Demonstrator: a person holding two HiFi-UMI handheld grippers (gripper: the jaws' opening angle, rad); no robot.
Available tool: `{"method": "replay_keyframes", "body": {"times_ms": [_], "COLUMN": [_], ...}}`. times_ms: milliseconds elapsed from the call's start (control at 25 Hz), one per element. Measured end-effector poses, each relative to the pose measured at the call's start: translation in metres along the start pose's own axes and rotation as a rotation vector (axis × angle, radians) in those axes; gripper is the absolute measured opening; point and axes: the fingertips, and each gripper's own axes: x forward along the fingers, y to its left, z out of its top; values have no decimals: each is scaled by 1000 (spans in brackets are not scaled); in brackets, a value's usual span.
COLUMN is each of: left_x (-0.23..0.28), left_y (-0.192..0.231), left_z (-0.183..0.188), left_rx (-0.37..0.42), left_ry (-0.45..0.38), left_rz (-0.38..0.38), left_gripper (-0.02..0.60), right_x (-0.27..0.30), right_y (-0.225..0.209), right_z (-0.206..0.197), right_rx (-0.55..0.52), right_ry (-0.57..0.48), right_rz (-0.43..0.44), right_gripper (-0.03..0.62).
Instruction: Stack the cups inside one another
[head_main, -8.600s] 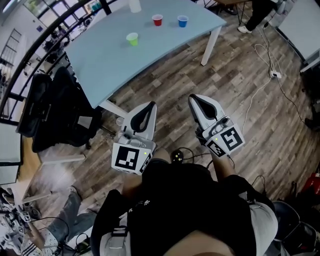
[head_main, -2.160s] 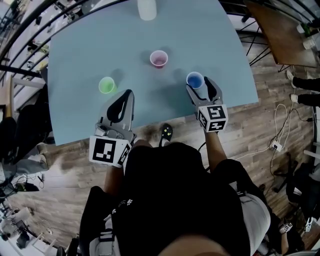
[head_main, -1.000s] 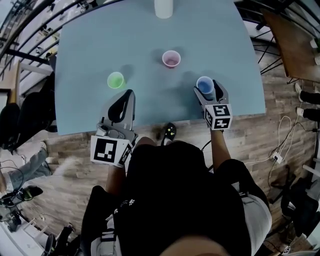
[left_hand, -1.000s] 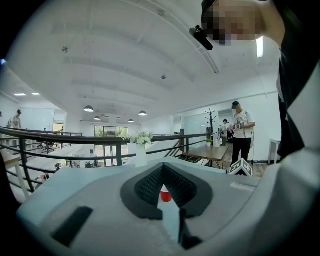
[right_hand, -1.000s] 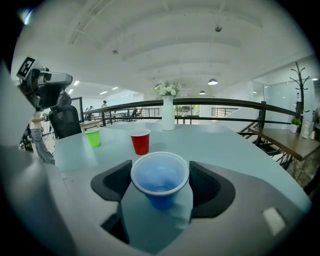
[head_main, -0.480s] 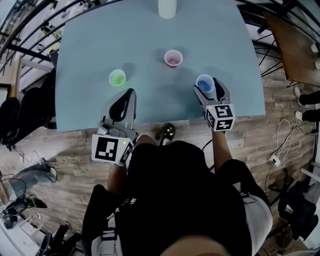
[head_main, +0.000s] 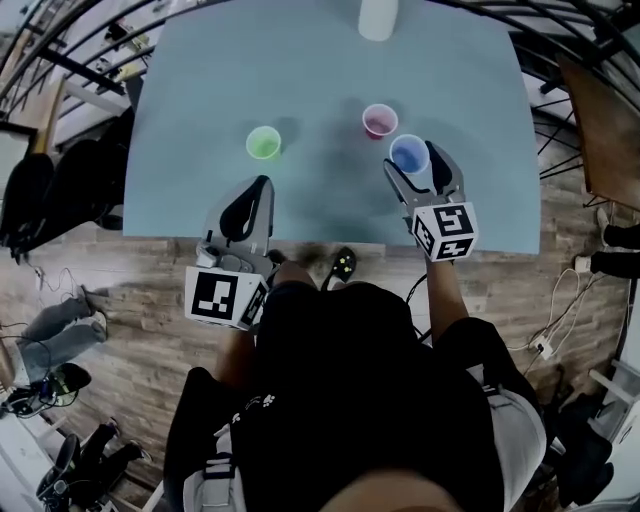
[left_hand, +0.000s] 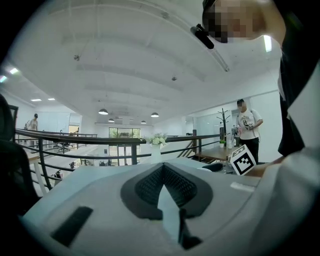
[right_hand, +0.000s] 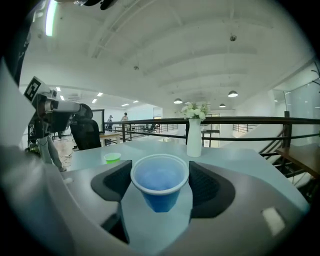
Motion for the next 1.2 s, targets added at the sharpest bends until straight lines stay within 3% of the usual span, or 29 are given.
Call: {"method": "replay_keyframes", "body": {"times_ms": [520,880,1200], "left_x": [-36,-60,-84], "left_y": [47,75,106], "left_z": [-1,6,0], "left_rx": [-25,-31,-42], "left_ry": [-3,-20,-16], "left_rz": [140,242,313], "left_gripper": [-14,-14,-15], "right_x": [61,98,126], "right_y": [86,139,176], "right_z": [62,77,79], "right_rx": [-66,-102,-116], "right_ry": [-92,-96,-88], "right_rz": [243,381,443], "right_gripper": [360,360,360]}}
